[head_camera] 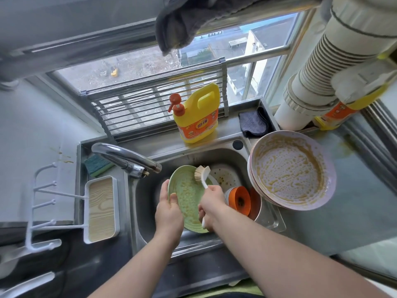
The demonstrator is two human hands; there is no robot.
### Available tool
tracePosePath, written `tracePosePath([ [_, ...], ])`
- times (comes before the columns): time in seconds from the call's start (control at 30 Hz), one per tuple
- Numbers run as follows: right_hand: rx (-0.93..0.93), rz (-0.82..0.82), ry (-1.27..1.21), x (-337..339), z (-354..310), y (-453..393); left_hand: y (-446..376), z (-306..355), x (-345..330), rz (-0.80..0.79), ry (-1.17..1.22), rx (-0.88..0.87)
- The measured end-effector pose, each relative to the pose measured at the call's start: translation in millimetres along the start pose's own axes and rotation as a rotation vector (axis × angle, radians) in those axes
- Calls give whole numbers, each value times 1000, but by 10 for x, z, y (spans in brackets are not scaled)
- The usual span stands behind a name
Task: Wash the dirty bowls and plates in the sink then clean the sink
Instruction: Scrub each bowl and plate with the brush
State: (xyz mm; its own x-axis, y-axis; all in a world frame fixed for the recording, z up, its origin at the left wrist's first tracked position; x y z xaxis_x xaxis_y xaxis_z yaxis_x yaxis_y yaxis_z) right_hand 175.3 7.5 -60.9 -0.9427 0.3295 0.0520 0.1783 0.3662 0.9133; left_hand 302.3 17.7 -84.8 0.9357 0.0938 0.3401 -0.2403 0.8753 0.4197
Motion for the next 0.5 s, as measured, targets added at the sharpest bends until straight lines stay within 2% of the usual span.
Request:
tracePosePath([
  [0.1,153,-116,230,-145,99,249,-53,42,-38,27,34,62],
  [0.23,173,-325,339,-148,203,516,-226,43,126,82,96,133],
  [0.33,167,-214,198,-204,63,376,-192,49,127,4,100,68],
  [0.4,79,-101,38,-256,-72,226,-114,46,44,-37,93,28],
  [0.43,47,-88,-3,-267,-99,183,-85,61,5,-43,100,19],
  [0.5,43,-145,66,-263,-70,228,-83,115,-32,-37,101,-16],
])
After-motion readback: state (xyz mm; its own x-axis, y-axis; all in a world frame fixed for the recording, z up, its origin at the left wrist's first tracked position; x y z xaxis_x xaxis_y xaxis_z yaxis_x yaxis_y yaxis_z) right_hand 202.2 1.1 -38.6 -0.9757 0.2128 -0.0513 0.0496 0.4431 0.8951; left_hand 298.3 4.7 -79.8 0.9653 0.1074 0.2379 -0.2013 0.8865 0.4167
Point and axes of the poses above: each hand's wrist, its own y-axis away from the middle knuckle, its own x-axis out of the back of the hand, z = x × y, the point moved 1 cm from there along -y, towards the middle knuckle, and after that the axes turned 7 degrees about y, right-handed, at the moved point
